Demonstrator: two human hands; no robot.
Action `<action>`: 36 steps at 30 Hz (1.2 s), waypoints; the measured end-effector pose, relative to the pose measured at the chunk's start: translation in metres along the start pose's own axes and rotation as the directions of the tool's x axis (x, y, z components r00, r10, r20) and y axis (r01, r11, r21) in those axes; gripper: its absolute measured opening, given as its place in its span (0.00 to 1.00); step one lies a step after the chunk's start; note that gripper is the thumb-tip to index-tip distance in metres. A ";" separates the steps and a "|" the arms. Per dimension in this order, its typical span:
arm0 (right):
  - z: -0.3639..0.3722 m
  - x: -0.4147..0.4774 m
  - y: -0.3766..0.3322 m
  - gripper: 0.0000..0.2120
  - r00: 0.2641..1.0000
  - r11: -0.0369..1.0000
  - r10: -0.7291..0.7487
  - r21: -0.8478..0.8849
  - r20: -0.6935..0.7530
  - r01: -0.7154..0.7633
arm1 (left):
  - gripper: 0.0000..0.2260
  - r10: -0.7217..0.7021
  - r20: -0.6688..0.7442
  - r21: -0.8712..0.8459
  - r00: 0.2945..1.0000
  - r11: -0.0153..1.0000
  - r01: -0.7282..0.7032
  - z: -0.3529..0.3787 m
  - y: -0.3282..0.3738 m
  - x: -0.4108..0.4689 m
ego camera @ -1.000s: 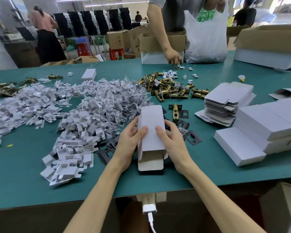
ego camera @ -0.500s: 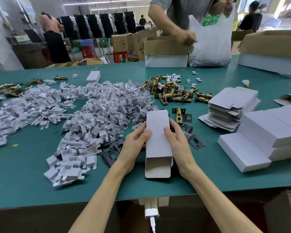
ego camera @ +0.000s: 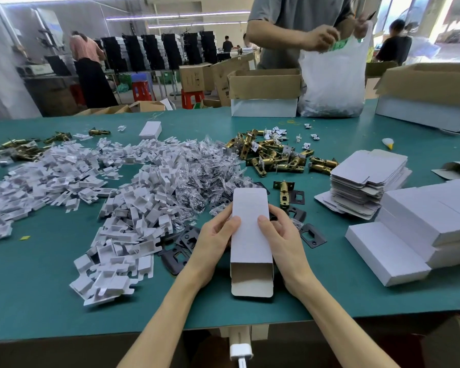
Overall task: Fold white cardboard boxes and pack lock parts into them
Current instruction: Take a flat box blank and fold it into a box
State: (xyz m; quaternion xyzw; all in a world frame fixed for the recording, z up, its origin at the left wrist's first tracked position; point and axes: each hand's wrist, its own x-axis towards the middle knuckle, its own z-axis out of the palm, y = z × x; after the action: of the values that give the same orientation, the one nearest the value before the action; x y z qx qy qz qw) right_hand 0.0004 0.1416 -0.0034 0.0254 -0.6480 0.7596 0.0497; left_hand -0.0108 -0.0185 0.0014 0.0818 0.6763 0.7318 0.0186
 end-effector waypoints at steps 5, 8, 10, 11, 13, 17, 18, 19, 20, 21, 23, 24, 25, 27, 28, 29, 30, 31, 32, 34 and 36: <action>0.000 -0.002 -0.002 0.13 1.000 1.000 0.008 0.003 0.019 -0.008 | 0.12 -0.009 -0.033 -0.029 0.999 1.000 0.008 0.001 0.001 -0.001; 0.000 -0.002 -0.002 0.10 0.999 1.000 0.008 0.027 0.036 -0.009 | 0.11 -0.015 -0.051 -0.049 0.999 0.999 0.013 0.001 0.000 -0.001; 0.001 -0.003 -0.002 0.10 0.999 0.999 0.015 0.037 0.044 -0.016 | 0.10 -0.024 -0.054 -0.053 0.998 0.998 0.021 0.001 0.000 -0.001; 0.001 -0.003 -0.003 0.09 0.999 0.999 0.016 0.036 0.045 -0.017 | 0.10 -0.026 -0.057 -0.054 0.998 0.998 0.023 0.001 -0.001 -0.001; 0.001 -0.002 -0.003 0.09 0.999 1.000 0.012 0.023 0.046 -0.013 | 0.09 -0.032 -0.064 -0.051 0.997 0.998 0.029 0.001 -0.001 -0.001; 0.000 -0.003 -0.002 0.11 0.999 1.000 -0.005 -0.004 0.035 0.005 | 0.11 -0.034 -0.101 -0.049 0.994 0.998 0.029 0.002 0.000 -0.002; 0.000 -0.003 -0.002 0.12 0.999 1.000 -0.009 -0.014 0.030 0.009 | 0.11 -0.035 -0.110 -0.043 0.993 0.999 0.030 0.001 0.000 -0.002; 0.000 -0.003 -0.001 0.12 1.000 1.000 -0.010 -0.023 0.027 0.011 | 0.12 -0.036 -0.115 -0.033 0.993 0.999 0.032 0.002 0.000 -0.001; 0.000 -0.003 -0.001 0.13 1.000 0.999 -0.009 -0.031 0.026 0.010 | 0.12 -0.039 -0.119 -0.025 0.992 0.999 0.036 0.001 0.000 -0.001; 0.000 -0.003 0.000 0.13 1.000 0.999 -0.007 -0.036 0.026 0.008 | 0.12 -0.044 -0.122 -0.021 0.992 0.999 0.042 0.001 0.000 -0.001; -0.001 -0.003 0.001 0.13 1.000 0.999 -0.008 -0.037 0.025 0.009 | 0.13 -0.051 -0.126 -0.028 0.991 0.998 0.048 0.001 -0.001 -0.001; -0.001 -0.002 0.001 0.12 1.000 0.999 -0.011 -0.036 0.025 0.012 | 0.13 -0.052 -0.130 -0.034 0.990 0.998 0.048 0.001 -0.001 -0.001; -0.001 -0.002 0.001 0.12 1.000 0.999 -0.013 -0.034 0.027 0.013 | 0.14 -0.053 -0.136 -0.038 0.989 0.998 0.048 0.001 -0.002 -0.001; -0.001 -0.003 0.001 0.12 0.999 0.999 -0.012 -0.030 0.038 0.013 | 0.17 -0.055 -0.145 -0.039 0.988 0.998 0.050 -0.001 -0.003 0.000; -0.002 -0.003 0.001 0.11 0.999 0.999 -0.008 -0.031 0.042 0.010 | 0.19 -0.058 -0.146 -0.039 0.988 0.998 0.053 -0.001 -0.004 0.000; -0.002 -0.003 0.000 0.11 0.999 0.999 -0.006 -0.033 0.044 0.007 | 0.20 -0.059 -0.146 -0.040 0.987 0.998 0.054 -0.001 -0.004 0.000; -0.002 -0.004 0.000 0.11 0.999 0.999 -0.004 -0.035 0.046 0.006 | 0.20 -0.060 -0.147 -0.040 0.987 0.998 0.055 -0.001 -0.004 0.000; -0.002 -0.004 0.000 0.11 0.999 0.999 -0.005 -0.036 0.046 0.007 | 0.20 -0.060 -0.148 -0.040 0.987 0.998 0.055 -0.001 -0.004 0.000; -0.001 -0.004 -0.001 0.11 0.999 0.999 -0.008 -0.036 0.047 0.009 | 0.20 -0.056 -0.148 -0.037 0.987 0.998 0.052 -0.001 -0.004 0.001; -0.001 -0.004 -0.001 0.11 0.998 0.999 -0.015 -0.030 0.053 0.016 | 0.16 -0.034 -0.146 -0.024 0.989 0.999 0.031 -0.001 -0.005 0.001; 0.000 -0.004 -0.001 0.10 0.998 1.000 -0.015 -0.026 0.058 0.016 | 0.12 -0.004 -0.135 -0.013 0.991 1.000 0.003 0.000 -0.004 0.001</action>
State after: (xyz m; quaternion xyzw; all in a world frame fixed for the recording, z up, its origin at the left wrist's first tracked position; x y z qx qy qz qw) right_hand 0.0044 0.1420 -0.0027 0.0518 -0.6589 0.7495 0.0371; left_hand -0.0120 -0.0183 -0.0021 0.0308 0.6715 0.7399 -0.0254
